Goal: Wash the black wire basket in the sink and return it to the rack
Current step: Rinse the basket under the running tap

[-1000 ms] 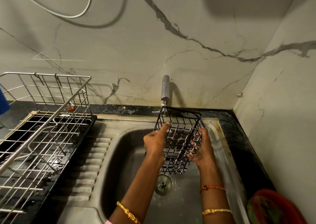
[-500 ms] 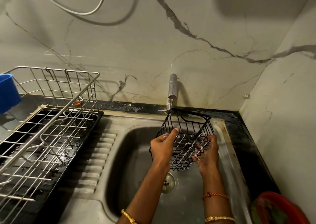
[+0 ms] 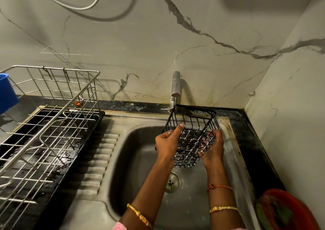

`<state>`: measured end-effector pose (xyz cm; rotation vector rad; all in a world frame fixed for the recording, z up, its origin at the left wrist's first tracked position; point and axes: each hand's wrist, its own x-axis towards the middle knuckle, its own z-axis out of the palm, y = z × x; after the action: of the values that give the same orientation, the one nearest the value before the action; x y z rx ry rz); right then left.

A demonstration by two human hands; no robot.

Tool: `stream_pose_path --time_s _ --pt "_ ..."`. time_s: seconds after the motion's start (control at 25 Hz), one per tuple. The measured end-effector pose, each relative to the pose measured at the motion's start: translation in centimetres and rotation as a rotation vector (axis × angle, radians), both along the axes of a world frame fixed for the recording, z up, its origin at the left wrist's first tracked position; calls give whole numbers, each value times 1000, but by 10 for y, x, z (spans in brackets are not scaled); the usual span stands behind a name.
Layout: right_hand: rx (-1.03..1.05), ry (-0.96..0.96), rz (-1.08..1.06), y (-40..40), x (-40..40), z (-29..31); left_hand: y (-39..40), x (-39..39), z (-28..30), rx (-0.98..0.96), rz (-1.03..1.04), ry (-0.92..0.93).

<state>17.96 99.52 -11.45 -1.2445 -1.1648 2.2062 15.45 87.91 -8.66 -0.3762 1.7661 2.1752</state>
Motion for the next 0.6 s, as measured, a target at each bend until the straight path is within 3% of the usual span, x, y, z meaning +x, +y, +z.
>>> stream_pose_path --time_s 0.6 --pt "18 -9 4 2 -4 6 2 0 11 -20 -14 18"
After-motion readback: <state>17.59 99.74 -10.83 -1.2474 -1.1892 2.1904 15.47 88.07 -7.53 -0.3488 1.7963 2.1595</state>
